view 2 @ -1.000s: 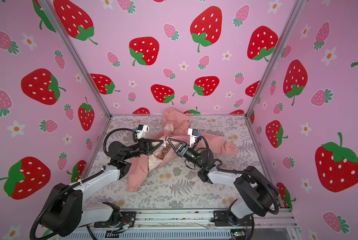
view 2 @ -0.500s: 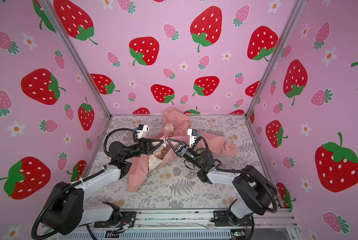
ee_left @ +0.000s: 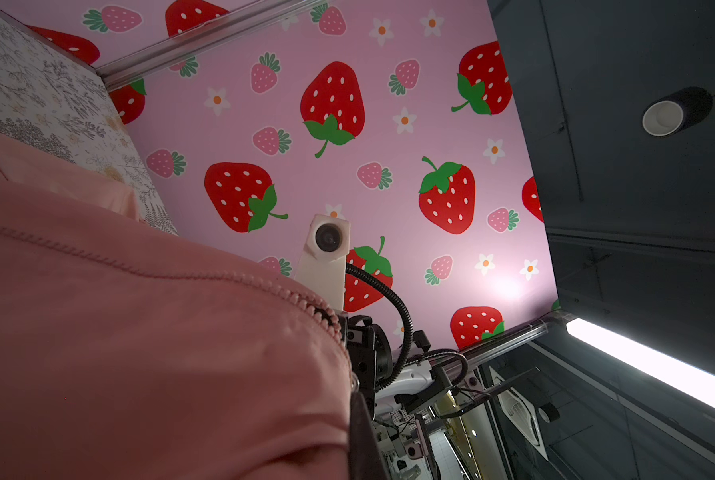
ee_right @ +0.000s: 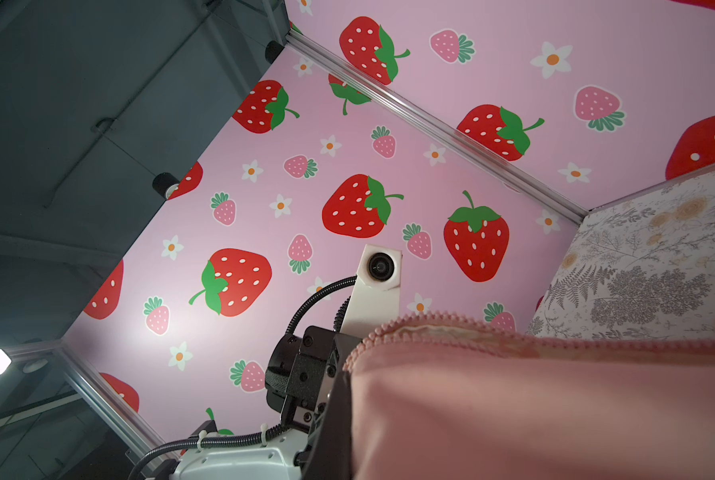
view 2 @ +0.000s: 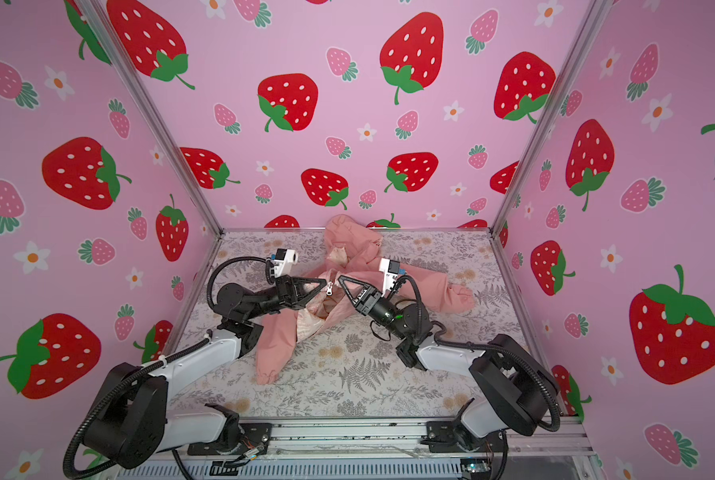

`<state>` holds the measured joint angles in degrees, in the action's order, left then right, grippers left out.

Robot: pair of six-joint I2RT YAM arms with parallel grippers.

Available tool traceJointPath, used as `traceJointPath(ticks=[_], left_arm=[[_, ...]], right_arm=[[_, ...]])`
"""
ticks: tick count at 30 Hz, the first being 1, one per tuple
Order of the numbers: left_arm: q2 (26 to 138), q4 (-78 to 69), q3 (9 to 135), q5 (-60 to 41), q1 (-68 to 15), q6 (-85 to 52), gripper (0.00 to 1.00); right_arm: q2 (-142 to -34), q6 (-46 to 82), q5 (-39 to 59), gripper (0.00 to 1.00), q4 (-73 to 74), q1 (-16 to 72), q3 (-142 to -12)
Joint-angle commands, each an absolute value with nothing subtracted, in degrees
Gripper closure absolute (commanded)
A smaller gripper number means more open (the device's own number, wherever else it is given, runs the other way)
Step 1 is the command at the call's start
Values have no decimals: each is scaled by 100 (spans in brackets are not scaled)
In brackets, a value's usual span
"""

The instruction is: Zip up the jacket

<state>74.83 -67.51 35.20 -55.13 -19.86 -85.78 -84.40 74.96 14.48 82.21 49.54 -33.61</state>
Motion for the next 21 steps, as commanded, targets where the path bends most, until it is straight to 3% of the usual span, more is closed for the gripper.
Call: traceJointPath(ticks=[1,21], left_arm=[[7427,-7242,3735,-5699,-1979,-8717,100],[7444,-7281,3735,-5748,-2004,-8741,100]], right_arm=[[-8360,7495,1510,100,8691,4944,-3466],[-8606,7638,1697,100,8938,4952,-3657]])
